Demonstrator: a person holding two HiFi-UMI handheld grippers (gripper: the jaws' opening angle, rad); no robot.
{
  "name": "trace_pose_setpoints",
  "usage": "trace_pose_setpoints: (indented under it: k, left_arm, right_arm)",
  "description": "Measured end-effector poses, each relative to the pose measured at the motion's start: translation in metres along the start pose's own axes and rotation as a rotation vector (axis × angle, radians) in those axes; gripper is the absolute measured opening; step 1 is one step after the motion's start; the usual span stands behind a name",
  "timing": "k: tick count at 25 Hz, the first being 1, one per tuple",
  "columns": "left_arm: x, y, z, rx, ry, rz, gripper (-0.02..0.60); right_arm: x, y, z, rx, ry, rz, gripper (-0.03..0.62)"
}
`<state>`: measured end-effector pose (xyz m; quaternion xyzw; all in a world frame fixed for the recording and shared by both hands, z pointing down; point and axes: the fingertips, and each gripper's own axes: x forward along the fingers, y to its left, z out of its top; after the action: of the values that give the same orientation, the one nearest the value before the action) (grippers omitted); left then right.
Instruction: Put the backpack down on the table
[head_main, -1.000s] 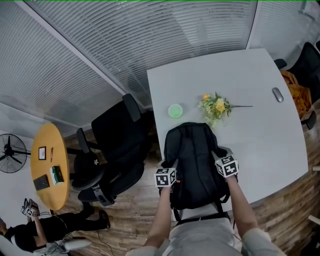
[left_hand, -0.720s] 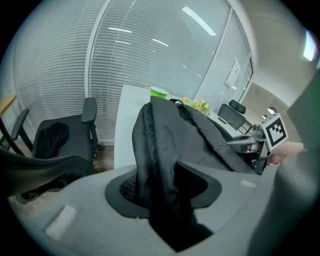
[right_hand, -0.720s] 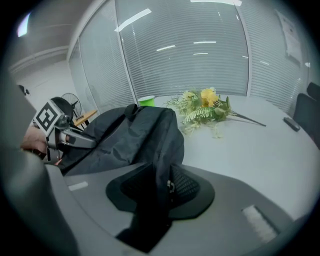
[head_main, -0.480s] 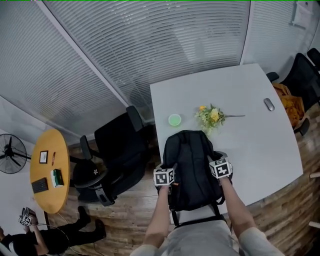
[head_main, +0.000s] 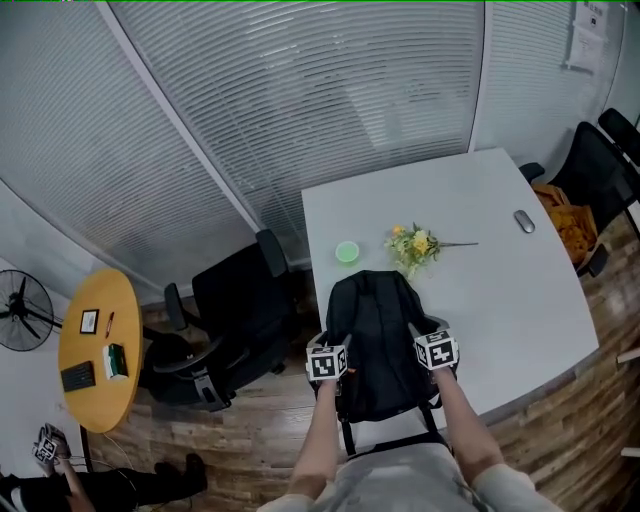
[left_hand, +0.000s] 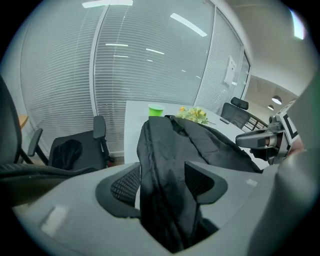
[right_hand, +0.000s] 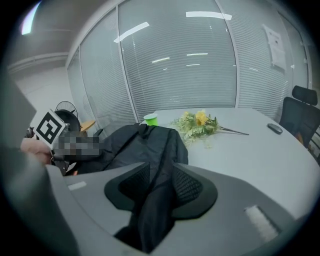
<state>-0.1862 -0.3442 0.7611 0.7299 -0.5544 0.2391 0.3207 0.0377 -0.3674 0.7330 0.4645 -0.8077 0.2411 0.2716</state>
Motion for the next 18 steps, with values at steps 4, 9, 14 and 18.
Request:
trace_pose_setpoints:
  k: [4,9,14,18]
  left_arm:
    - [-0.018,-0.003,0.002,0.011,-0.028,0.005,0.284]
    - [-0.042,-0.035,0.003,0.078,-0.068,-0.053,0.284]
    - [-0.066,-0.071,0.006,0.095,-0.123,-0.112,0.284]
    - [-0.088,-0.086,0.003,0.098,-0.155,-0.141,0.284]
  right_arm:
    - [-0.013,0.020,0.000,0.005,-0.021,0.026,0.141]
    - [-0.034,0.051,-0.008,0.036,-0.028,0.082,0.147]
    - [-0.054,0.070,-0.013,0.057,-0.058,0.112,0.166]
    - [-0.074,0.072,-0.016,0.083,-0.096,0.099,0.169]
